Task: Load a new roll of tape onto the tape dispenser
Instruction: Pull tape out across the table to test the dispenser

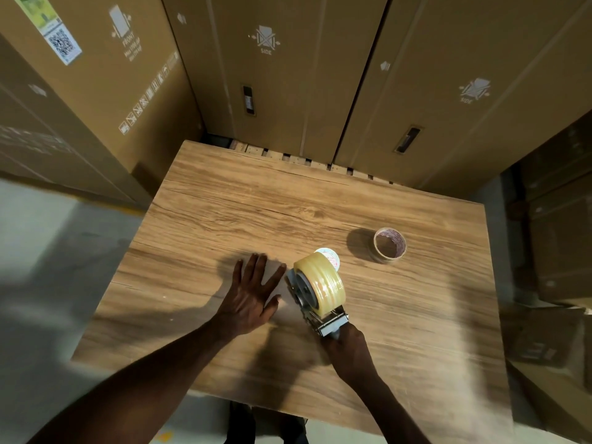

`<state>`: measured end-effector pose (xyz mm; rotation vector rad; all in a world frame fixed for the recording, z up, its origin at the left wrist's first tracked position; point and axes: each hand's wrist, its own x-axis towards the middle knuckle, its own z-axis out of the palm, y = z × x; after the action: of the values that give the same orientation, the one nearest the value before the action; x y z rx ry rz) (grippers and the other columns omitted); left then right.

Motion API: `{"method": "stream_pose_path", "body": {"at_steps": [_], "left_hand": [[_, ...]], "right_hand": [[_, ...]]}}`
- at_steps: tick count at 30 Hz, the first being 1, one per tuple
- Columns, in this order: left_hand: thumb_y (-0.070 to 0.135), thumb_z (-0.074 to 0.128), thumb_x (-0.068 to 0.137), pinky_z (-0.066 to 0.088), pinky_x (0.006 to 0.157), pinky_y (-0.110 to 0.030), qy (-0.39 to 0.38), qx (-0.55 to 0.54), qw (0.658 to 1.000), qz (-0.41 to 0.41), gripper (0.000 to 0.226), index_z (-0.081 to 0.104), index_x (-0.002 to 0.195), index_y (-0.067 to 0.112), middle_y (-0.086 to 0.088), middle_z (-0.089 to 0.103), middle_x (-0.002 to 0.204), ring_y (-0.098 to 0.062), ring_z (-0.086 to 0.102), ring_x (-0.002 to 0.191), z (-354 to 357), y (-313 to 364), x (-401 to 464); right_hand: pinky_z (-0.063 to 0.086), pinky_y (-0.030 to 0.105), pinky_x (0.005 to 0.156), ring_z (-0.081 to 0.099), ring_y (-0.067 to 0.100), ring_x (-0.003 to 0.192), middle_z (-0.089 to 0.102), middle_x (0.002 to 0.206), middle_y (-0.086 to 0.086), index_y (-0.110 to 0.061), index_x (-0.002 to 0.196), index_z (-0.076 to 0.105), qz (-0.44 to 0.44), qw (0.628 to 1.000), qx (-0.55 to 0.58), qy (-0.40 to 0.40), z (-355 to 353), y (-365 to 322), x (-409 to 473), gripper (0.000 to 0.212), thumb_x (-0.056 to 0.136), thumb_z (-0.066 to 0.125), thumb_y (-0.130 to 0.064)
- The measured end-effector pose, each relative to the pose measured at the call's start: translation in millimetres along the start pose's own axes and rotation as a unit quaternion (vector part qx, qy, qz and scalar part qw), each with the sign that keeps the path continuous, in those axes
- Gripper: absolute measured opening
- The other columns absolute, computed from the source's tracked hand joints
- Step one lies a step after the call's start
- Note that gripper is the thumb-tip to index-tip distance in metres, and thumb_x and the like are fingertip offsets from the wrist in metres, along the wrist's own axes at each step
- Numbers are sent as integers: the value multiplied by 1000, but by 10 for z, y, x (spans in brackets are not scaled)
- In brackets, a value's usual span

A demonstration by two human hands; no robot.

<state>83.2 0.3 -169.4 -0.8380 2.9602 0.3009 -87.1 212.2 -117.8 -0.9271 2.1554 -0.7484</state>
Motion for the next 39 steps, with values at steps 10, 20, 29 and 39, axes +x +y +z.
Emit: {"method": "stream_pose_path", "body": {"at_steps": [10,20,29,39], "left_hand": [[47,34,102,10,118,-71,-36,51,988,138,58,21,158,40,-23,7,168,-49,-3,154,-39,-210,143],[51,34,102,14,115,-73,-34,63,987,145,56,24,156,42,-19,8,169,-52,2,153,-103,-206,156],[51,39,101,22,113,-72,-38,73,987,141,56,28,155,38,-21,19,167,-55,16,150,-153,-163,179],[51,31,104,18,115,-70,-37,49,990,131,57,16,158,42,-17,17,168,-50,11,153,-189,-140,162]], "right_hand": [[39,9,55,64,-7,70,62,66,-17,-38,70,55,-33,999,17,-1,-79,-91,-40,25,81,60,-16],[51,34,62,65,9,72,72,74,1,-14,77,68,-25,1000,16,-4,-63,-10,-29,30,81,51,-38],[43,24,56,65,5,70,69,71,-3,-8,78,65,-3,999,44,-1,-109,-47,-57,40,75,49,-45],[40,12,53,64,-1,66,66,65,-10,-32,72,57,32,999,-1,-20,-204,82,-224,29,84,69,-9]]}}
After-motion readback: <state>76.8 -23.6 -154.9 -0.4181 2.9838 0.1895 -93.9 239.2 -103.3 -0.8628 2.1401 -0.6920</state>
